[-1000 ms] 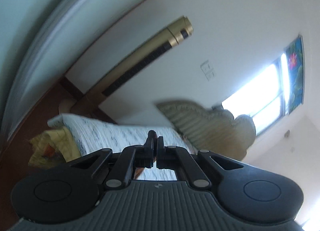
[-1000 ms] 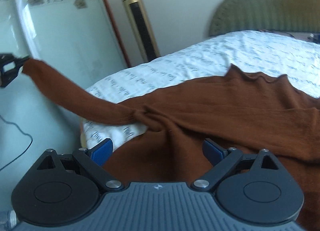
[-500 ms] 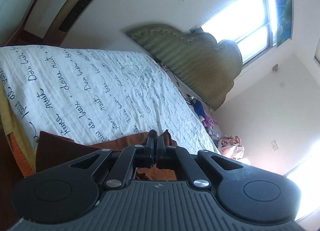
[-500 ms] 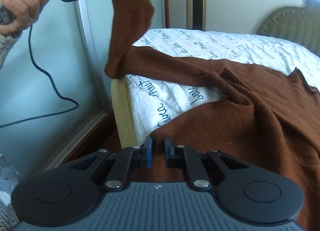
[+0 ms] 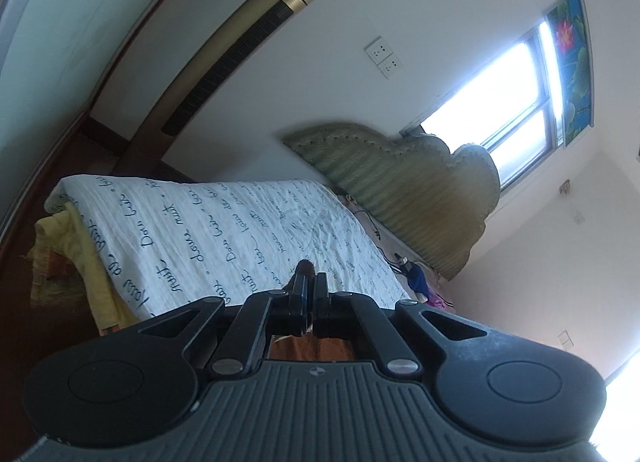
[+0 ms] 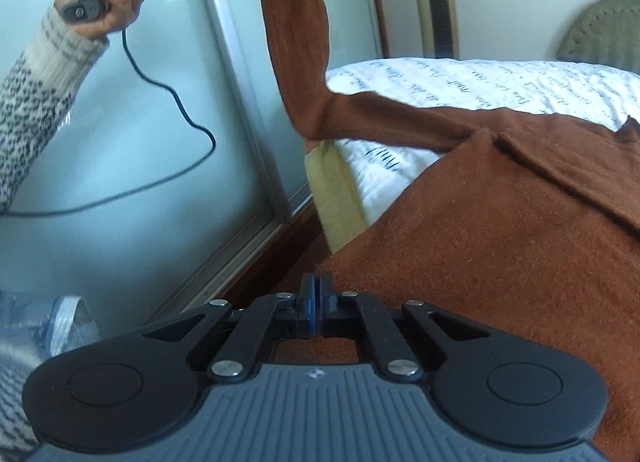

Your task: Fold small clothes

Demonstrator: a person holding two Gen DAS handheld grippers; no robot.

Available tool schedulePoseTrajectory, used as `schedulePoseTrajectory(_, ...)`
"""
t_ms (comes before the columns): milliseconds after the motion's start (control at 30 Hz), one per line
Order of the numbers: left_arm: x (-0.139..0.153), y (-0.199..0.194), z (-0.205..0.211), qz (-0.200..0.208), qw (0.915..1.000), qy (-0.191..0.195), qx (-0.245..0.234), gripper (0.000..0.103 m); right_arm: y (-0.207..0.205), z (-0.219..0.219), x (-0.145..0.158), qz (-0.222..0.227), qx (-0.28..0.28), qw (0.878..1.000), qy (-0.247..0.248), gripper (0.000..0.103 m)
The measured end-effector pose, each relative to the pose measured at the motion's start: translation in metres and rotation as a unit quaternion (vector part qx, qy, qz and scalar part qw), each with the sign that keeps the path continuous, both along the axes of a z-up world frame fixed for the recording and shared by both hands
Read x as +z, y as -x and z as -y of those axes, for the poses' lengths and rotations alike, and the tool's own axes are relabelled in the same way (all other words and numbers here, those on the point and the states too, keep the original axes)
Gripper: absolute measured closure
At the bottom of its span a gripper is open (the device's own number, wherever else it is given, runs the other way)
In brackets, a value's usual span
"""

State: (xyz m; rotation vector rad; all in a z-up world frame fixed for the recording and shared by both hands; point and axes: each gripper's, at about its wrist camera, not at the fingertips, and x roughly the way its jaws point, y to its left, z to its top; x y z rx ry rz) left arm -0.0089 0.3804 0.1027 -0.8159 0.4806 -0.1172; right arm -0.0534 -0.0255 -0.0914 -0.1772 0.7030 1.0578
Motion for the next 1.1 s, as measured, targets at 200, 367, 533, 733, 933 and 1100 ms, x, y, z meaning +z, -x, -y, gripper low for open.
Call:
schedulePoseTrajectory(200, 0.015, 0.003, -0.005, 0.013, 0.9998, 0.013, 0.003, 0.102, 0.004, -0.010, -0.015, -0.024, 0.052, 0.998, 0.025, 0.103)
schedulePoseTrajectory(367, 0.047, -0.043, 0.039, 0.017, 0.9982, -0.003, -0.057, 0.102, -0.016, 0.026, 0.008, -0.039, -0.027, 0.998, -0.036, 0.089)
schedulePoseTrajectory(533, 0.078, -0.119, 0.115, 0.015, 0.9932, -0.029, -0.111, 0.102, -0.042, 0.097, 0.026, -0.033, -0.138, 0.983, -0.114, 0.003)
schedulePoseTrajectory(733, 0.071, -0.201, 0.247, -0.030, 0.9768, -0.070, -0.200, 0.102, -0.047, 0.157, 0.032, -0.017, -0.210, 0.970, -0.123, 0.004)
schedulePoseTrajectory(933, 0.010, -0.244, 0.393, -0.093, 0.9427, -0.088, -0.308, 0.102, -0.056, 0.212, 0.027, -0.033, -0.281, 0.951, -0.127, 0.004)
schedulePoseTrajectory(1100, -0.045, -0.250, 0.481, -0.136, 0.9083, -0.112, -0.379, 0.102, -0.055, 0.242, 0.026, -0.034, -0.334, 0.935, -0.117, 0.004)
